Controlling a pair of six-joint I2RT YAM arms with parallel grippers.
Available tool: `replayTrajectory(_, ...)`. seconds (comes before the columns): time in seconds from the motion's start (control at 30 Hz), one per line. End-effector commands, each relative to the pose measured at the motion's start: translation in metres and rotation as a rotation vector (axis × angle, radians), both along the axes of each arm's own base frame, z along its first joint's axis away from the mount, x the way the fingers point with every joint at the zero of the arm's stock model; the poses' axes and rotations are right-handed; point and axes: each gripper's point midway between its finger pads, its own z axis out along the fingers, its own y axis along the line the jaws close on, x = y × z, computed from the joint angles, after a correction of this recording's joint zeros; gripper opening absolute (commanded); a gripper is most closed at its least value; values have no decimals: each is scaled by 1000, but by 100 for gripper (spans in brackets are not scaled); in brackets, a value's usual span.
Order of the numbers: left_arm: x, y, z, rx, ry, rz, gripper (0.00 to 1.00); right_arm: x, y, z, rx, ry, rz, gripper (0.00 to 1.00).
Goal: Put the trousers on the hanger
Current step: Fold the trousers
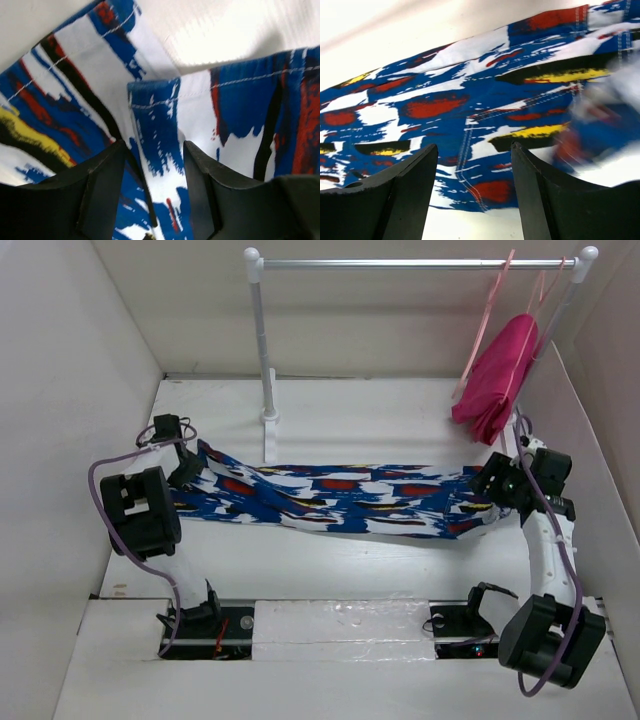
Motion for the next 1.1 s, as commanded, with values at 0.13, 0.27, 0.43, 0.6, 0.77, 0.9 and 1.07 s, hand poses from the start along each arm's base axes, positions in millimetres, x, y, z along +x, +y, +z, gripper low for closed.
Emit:
replayTrajectory(0.13,30,15,11,49,-52,32,16,6,6,15,-16,-52,37,70)
replayTrajectory(0.27,30,20,34,83,-84,45,0,6,10,12,8,-63,40,70)
replayTrajectory(0.43,9,26,91,150,-182,86,0,4,15,-2,39,-45,55,70)
replayTrajectory(0.6,-37,31,95,198,-128,172,0,3,19,-11,54,-38,71,70)
replayTrajectory(0.77,-88,34,60,235,19,258,0,1,24,-20,76,-16,100,70)
replayTrajectory(0.9,-109,35,44,249,106,306,10,-3,26,-24,75,-2,116,70)
replayTrajectory(1.07,-118,38,53,267,63,317,43,-4,24,-23,63,8,120,70)
